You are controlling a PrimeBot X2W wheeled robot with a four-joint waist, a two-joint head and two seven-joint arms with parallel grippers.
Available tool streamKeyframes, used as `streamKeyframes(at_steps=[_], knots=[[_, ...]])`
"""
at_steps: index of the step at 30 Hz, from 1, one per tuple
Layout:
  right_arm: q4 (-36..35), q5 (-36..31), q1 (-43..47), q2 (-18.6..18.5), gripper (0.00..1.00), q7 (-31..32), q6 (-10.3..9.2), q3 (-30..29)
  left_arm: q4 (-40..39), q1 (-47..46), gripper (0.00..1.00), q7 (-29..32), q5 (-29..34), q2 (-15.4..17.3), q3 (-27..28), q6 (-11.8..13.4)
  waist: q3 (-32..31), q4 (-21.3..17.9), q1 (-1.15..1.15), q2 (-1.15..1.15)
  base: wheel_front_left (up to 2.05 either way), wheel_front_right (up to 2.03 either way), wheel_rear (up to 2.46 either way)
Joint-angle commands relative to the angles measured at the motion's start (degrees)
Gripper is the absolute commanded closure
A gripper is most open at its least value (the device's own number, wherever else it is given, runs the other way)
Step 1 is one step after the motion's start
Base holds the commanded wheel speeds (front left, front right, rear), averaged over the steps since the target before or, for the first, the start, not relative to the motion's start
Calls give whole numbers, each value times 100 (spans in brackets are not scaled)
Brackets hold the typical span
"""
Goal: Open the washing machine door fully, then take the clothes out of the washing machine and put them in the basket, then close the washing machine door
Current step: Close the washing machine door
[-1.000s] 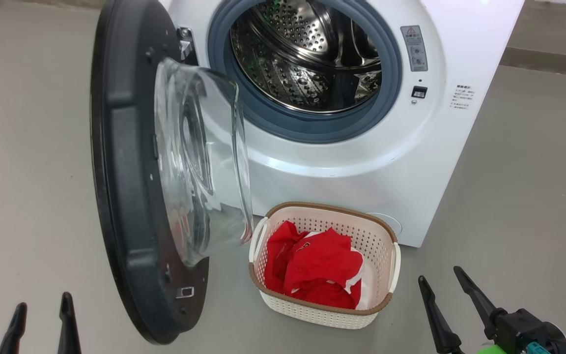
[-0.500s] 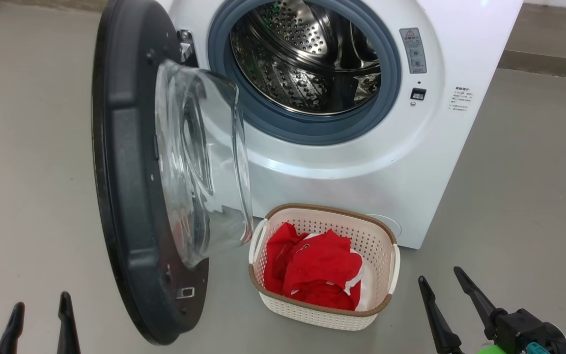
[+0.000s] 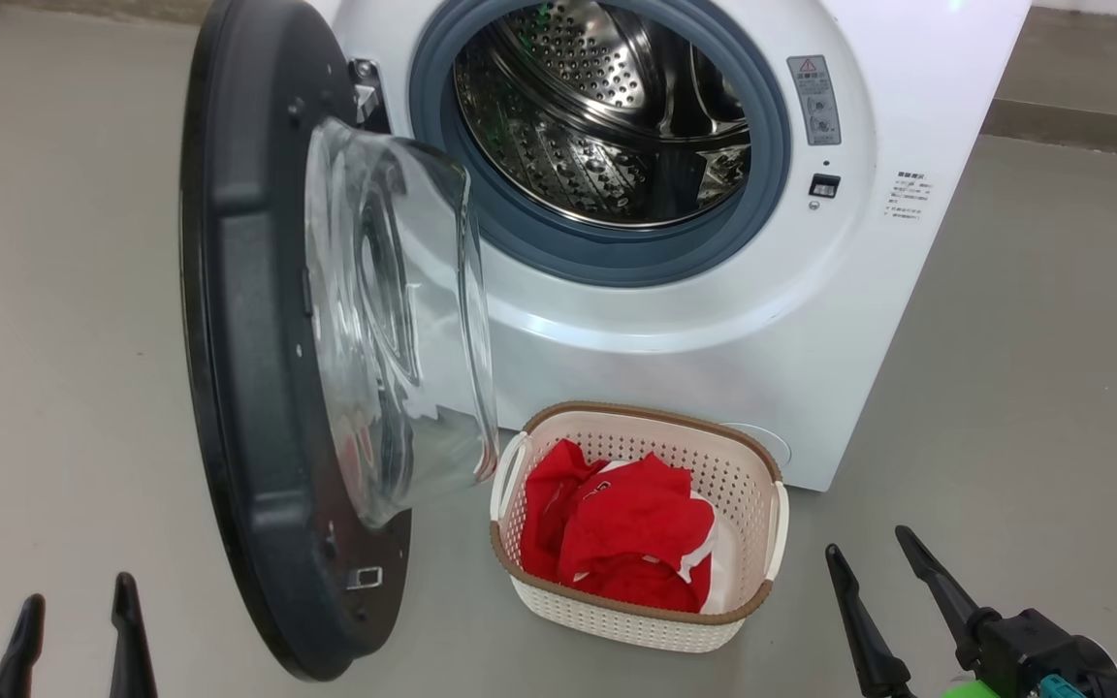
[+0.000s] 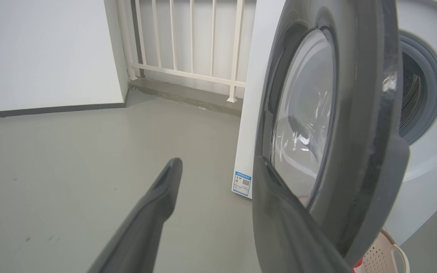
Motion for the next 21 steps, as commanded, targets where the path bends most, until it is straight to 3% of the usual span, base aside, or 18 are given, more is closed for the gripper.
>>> streamKeyframes(at_steps=[1,2,3,4,13,18,21], knots=[[-133,55,-87,-60,0,-53,19,127,-191,-102,2,-44,17,94,192,56,-2,-3,0,0,0,0,0],[-135,54,-89,-60,0,-53,19,125,-197,-99,20,-47,16,93,190,63,0,-3,0,0,0,0,0],[-138,52,-89,-60,0,-53,19,124,-205,-96,70,-62,31,98,190,73,-1,-5,0,0,0,0,0],[-141,51,-87,-60,0,-53,19,123,-213,-94,100,-74,43,102,187,81,-1,-6,0,0,0,0,0],[-155,64,-80,-60,0,-53,19,100,-374,-153,100,-167,-139,43,226,71,3,18,0,0,0,0,0],[-169,49,-78,-60,0,-53,19,97,-624,-348,100,-237,-1245,-267,525,-249,2,40,0,0,0,0,0],[-167,39,-89,-60,0,-53,19,94,-729,-510,100,-138,-2219,-415,777,-511,6,38,0,0,0,0,0]])
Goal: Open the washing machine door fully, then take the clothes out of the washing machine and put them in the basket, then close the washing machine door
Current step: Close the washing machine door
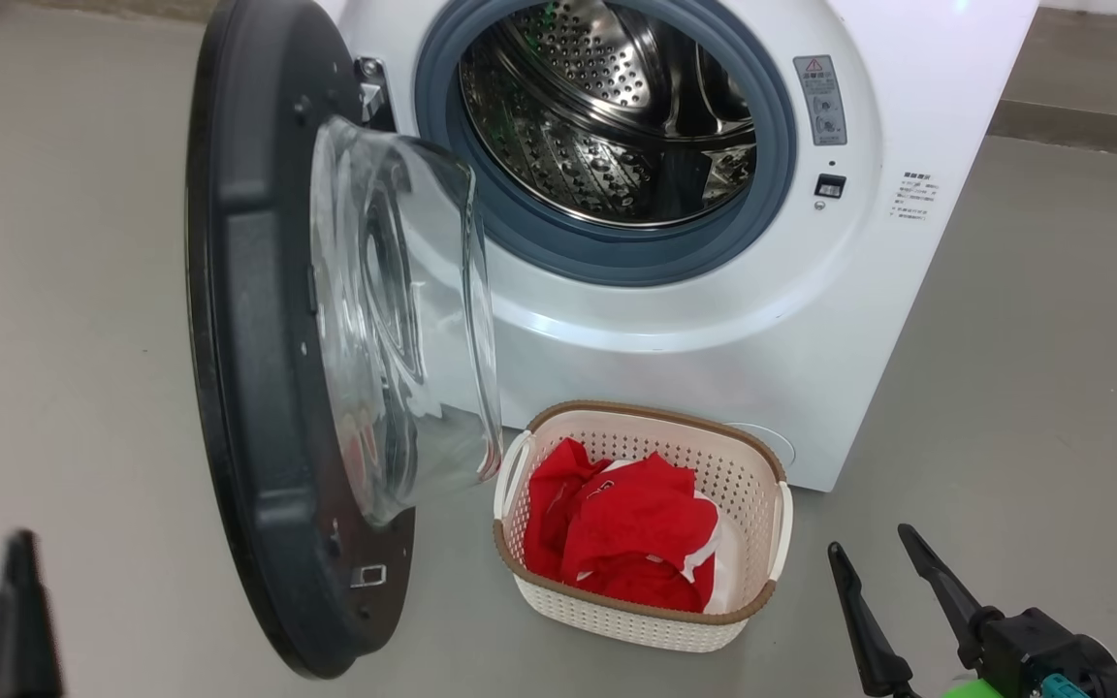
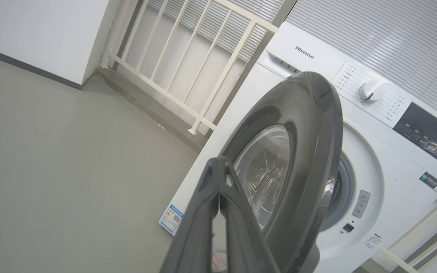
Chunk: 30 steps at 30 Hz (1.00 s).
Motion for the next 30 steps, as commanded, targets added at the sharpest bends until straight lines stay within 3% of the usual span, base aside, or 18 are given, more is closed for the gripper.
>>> streamKeyframes(at_steps=[1,7,13,19,30], knots=[[-145,42,-92,-62,0,-53,19,112,-223,-377,100,52,-364,26,336,-108,4,-5,0,0,0,0,0],[-164,60,-97,-62,0,-53,19,118,-124,-867,100,510,-2399,-72,930,-401,32,-37,0,0,0,0,0],[-179,75,-139,-62,0,-53,19,123,448,-1352,100,1064,-3753,96,1429,-397,88,-105,0,0,0,0,0],[-192,67,-174,-62,0,-53,19,121,1032,-1644,100,1619,-4478,240,1492,-356,173,-183,0,0,0,0,0],[-213,68,-266,-62,0,-53,19,133,1321,-1611,100,2405,-4856,185,1005,-531,322,-334,0,0,0,0,0]])
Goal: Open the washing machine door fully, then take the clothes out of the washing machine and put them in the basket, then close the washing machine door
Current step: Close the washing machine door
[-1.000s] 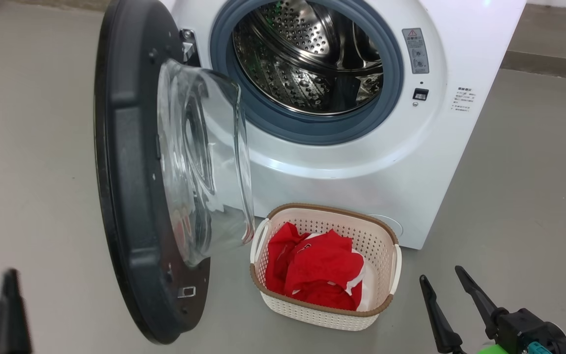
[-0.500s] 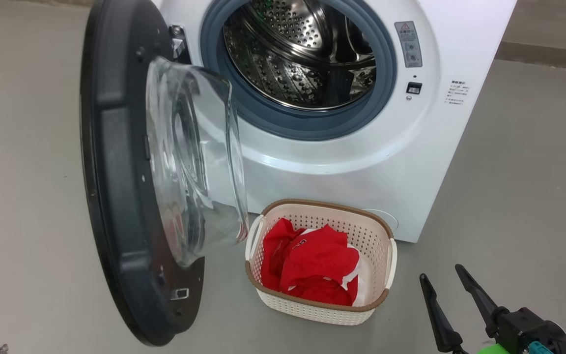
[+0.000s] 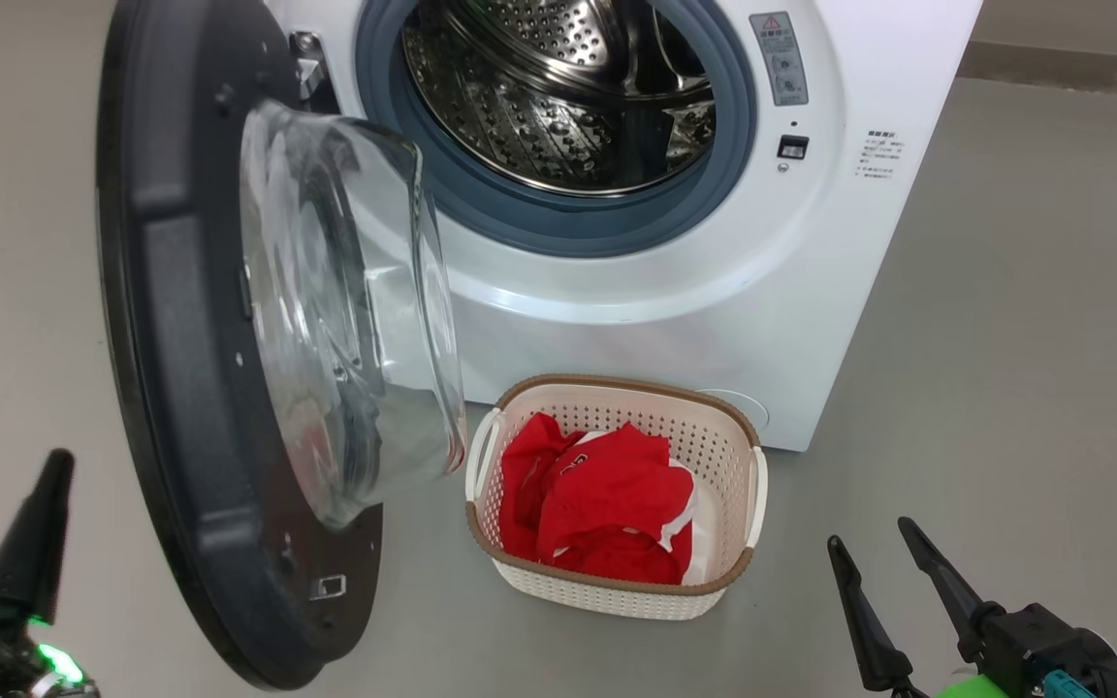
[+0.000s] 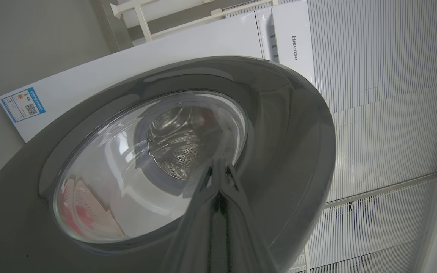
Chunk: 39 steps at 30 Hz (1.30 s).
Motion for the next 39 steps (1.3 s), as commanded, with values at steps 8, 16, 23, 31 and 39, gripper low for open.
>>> streamKeyframes(at_steps=[8,16,23,31,39], knots=[[-158,48,-287,-61,0,-53,19,134,-239,39,100,455,-213,80,-121,-144,115,-91,0,0,0,0,0],[-151,57,-326,-61,0,-53,19,123,-491,273,100,760,-345,42,-283,-158,166,-145,0,0,0,0,0],[-159,82,-341,-61,0,-53,19,129,-698,437,100,980,-439,-8,-455,-177,191,-177,0,0,0,0,0],[-190,74,-408,-61,0,-53,19,164,-876,575,100,1217,-506,-61,-718,-199,294,-321,0,0,0,0,0],[-206,78,-508,-61,0,-54,19,171,-929,517,100,1316,-613,-132,-948,-276,444,-598,0,0,0,0,0]])
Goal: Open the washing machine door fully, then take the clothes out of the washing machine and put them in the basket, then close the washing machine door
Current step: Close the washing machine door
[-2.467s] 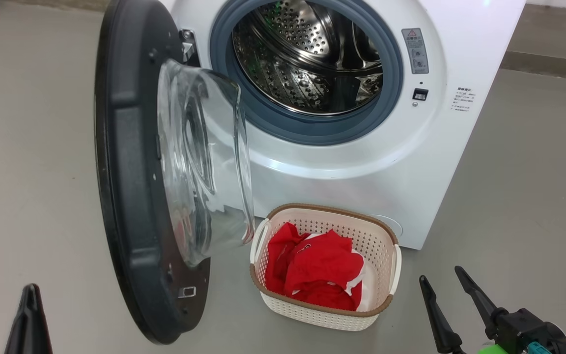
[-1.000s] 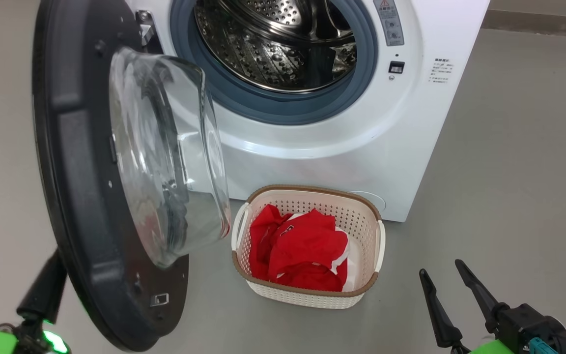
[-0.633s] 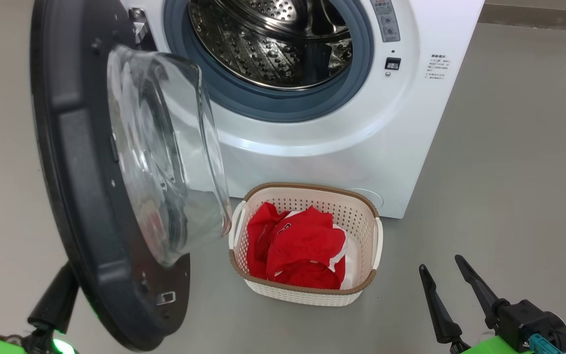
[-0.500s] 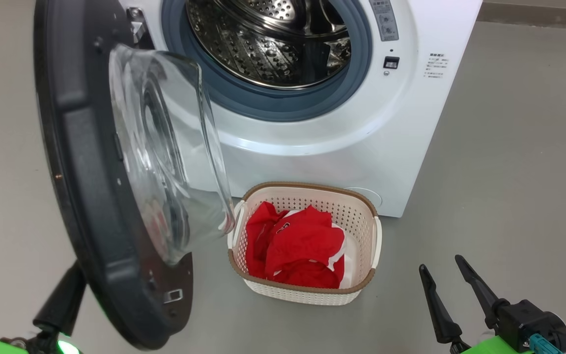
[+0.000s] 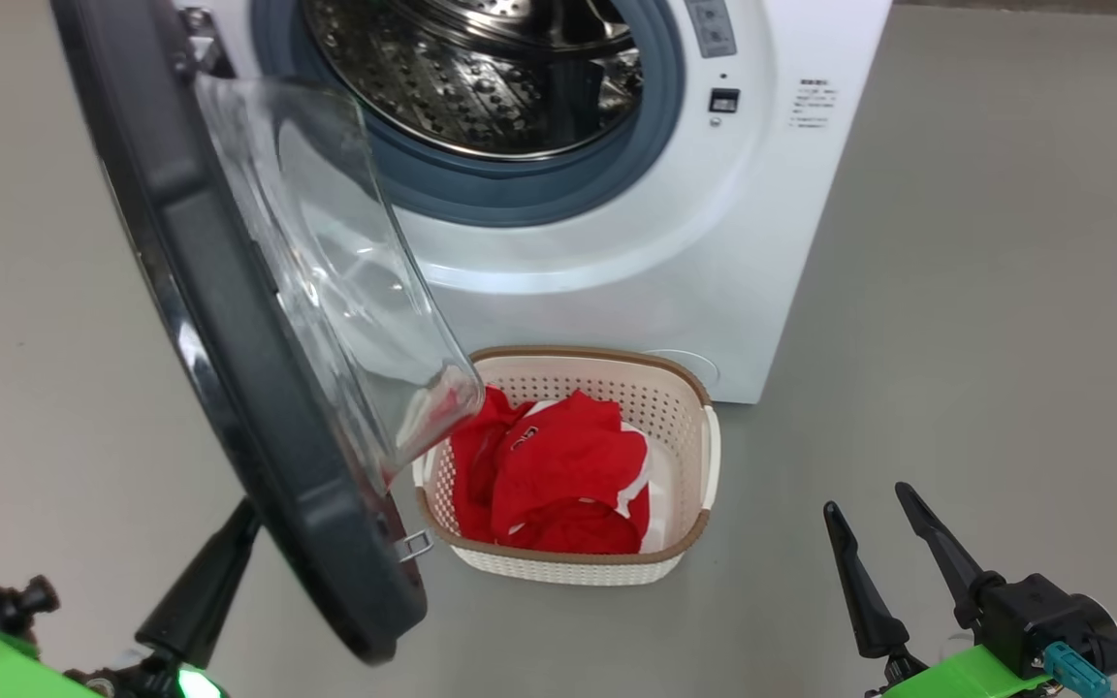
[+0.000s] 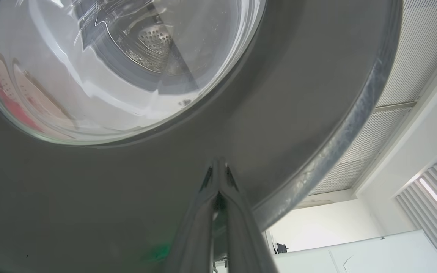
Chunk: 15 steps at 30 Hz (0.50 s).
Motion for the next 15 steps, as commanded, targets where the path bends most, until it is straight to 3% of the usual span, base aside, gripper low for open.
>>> streamKeyframes(at_steps=[1,15], knots=[[-161,70,-245,-59,0,-54,19,151,-189,-125,100,112,-44,28,76,-77,88,-126,0,0,0,0,0],[-203,126,-489,-59,0,-54,19,161,-141,-540,100,206,-76,5,-160,-159,500,-825,0,0,0,0,0]])
